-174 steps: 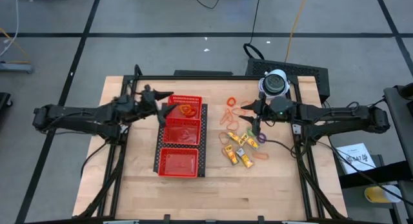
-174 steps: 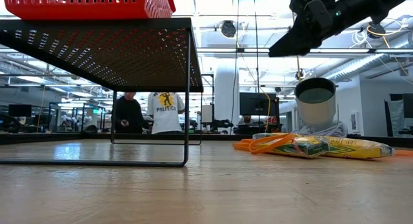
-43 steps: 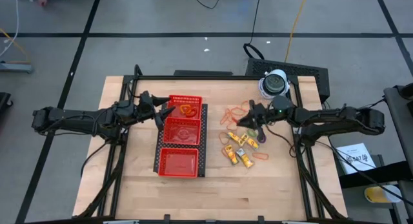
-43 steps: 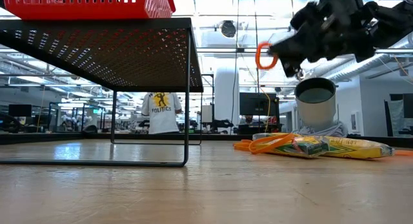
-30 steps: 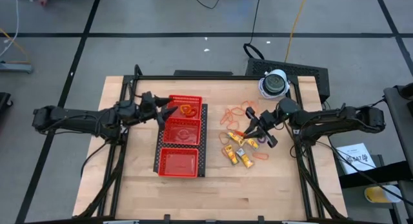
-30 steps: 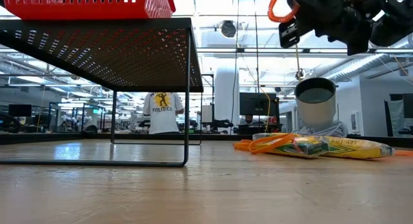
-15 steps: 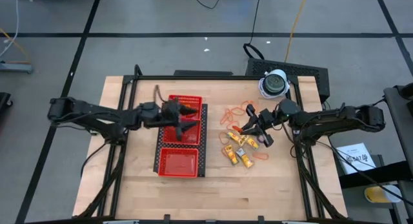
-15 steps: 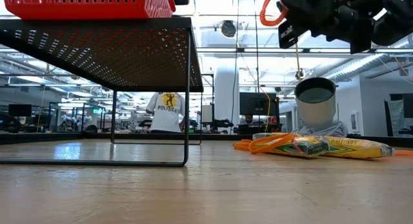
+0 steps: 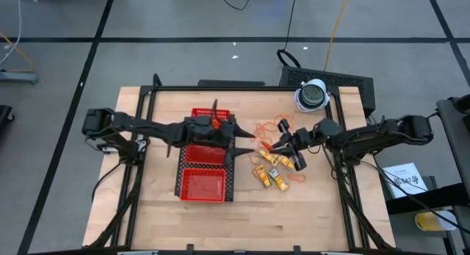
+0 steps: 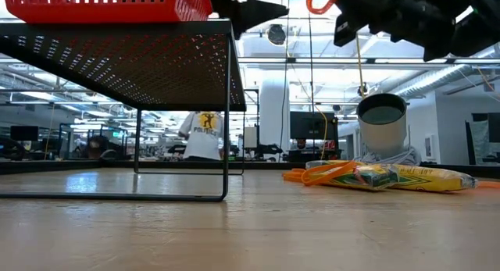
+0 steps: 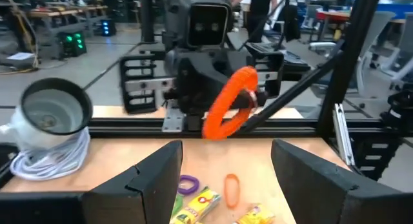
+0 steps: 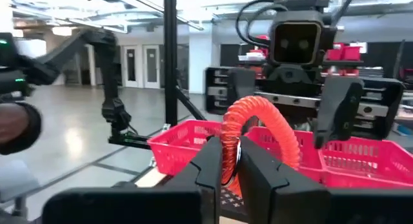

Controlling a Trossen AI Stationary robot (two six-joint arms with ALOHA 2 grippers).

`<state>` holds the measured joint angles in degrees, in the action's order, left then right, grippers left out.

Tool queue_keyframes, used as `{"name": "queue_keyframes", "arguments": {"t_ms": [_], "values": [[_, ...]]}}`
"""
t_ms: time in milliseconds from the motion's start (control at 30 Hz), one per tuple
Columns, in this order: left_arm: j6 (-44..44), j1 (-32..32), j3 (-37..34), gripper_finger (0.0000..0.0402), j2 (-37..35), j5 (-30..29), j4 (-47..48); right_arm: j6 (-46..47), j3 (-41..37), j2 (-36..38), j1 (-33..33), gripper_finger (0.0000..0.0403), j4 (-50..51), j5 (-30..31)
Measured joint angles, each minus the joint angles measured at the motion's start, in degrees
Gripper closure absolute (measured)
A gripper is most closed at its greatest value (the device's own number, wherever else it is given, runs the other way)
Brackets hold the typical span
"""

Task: Pick & Place Office Desk Supplies
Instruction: Put the orange spring keychain into the top red basket on the shelf

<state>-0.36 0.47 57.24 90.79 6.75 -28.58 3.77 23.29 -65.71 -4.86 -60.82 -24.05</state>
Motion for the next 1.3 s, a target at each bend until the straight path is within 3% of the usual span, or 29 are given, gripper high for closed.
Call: {"name": "queue_keyframes", "arguments": {"t_ms": [400, 800, 1300], "values": [[0.7, 0.0, 2.5, 0.0151, 3.8, 0.8, -3.8, 0.6, 3.6, -7.3, 0.9, 0.0375, -2.3, -0.1], [3.5, 0.0, 2.5, 0.0154, 3.9, 0.7, -3.8, 1.3, 4.2, -8.3, 0.9, 0.0373, -2.4, -0.2], [3.1, 0.0, 2.5, 0.0300, 3.8, 1.2, -2.9, 1.1, 4.1, -8.3, 0.8, 0.0372, -1.9, 0.0]]}}
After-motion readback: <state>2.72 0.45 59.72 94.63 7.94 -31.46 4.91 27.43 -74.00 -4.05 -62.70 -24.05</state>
